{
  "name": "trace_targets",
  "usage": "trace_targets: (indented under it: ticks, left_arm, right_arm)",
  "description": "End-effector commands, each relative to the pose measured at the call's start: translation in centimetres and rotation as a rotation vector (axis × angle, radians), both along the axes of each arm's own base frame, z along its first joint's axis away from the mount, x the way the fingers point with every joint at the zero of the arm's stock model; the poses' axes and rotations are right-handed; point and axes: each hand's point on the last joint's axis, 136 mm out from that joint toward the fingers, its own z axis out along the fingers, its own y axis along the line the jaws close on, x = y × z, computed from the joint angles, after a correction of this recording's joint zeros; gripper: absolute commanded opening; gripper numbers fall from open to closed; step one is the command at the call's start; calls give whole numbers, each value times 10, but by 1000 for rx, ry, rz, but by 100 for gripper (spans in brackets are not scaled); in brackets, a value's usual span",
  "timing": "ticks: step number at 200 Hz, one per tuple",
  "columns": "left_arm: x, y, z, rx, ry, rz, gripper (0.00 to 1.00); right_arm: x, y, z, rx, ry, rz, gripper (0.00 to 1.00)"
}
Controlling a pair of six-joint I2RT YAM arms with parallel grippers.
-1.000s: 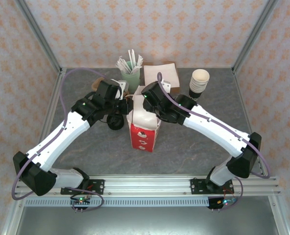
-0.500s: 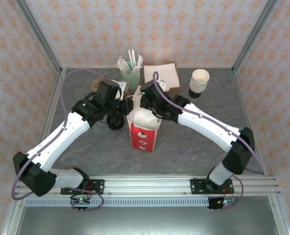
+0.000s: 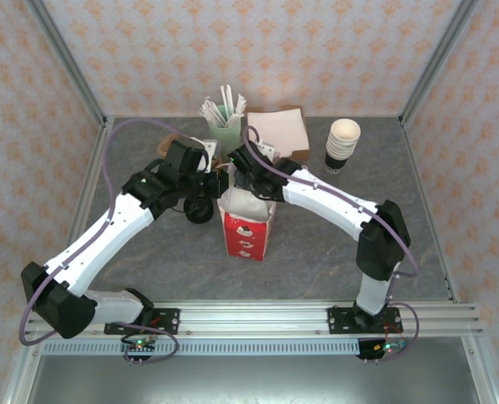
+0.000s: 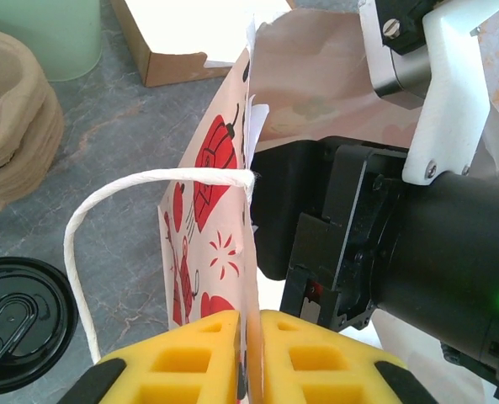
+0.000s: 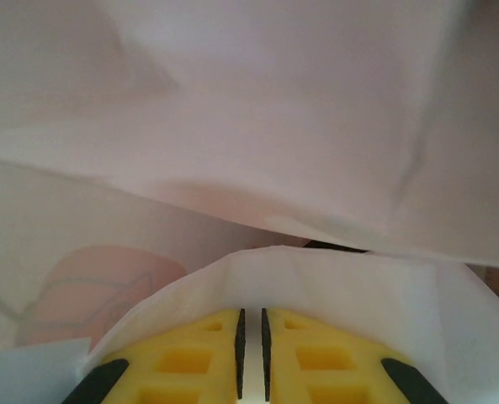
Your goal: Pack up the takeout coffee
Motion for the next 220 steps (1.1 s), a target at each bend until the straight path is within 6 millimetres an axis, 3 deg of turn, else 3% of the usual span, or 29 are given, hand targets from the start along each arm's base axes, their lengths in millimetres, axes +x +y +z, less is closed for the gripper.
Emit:
trace_targets:
  ticks: [1, 15, 40, 75, 103, 116, 132, 149, 173, 179, 202, 220]
  left_arm:
    - [-5, 14, 7, 24, -31, 23, 17]
    - [-5, 14, 14, 12, -49, 28, 25]
    - [-3, 25, 36, 40, -111, 53, 54]
    - [0, 38, 73, 56, -201, 101, 74]
    - [5, 50, 98, 79, -266, 149, 78]
    - [7, 62, 111, 103, -314, 204, 85]
    - [10, 86, 124, 154, -391, 315, 95]
    - [10, 121, 130, 244, -475, 470, 100]
    - [6, 169, 106, 414, -560, 670, 100]
    - [4, 183, 95, 438, -564, 732, 100]
    - [-2, 224, 39, 430, -542, 878, 100]
    - [-1, 238, -6, 432, -574, 905, 100]
  right_arm:
    - [-2, 5, 39, 51, -52, 32, 17]
    - [-5, 7, 61, 70, -79, 53, 19]
    - [-11, -2, 95, 68, -124, 75, 25]
    - [-22, -20, 147, 105, -229, 147, 35]
    - [-25, -48, 189, 75, -283, 164, 38]
    - [-30, -63, 208, 29, -338, 161, 39]
    - [-34, -95, 220, -54, -406, 107, 50]
    - [-39, -142, 210, -126, -420, 3, 56]
    - [-45, -206, 177, -306, -463, -134, 68]
    - [-49, -223, 172, -343, -475, -171, 73]
    - [-54, -273, 116, -428, -442, -285, 85]
    - [-50, -300, 67, -446, -443, -352, 92]
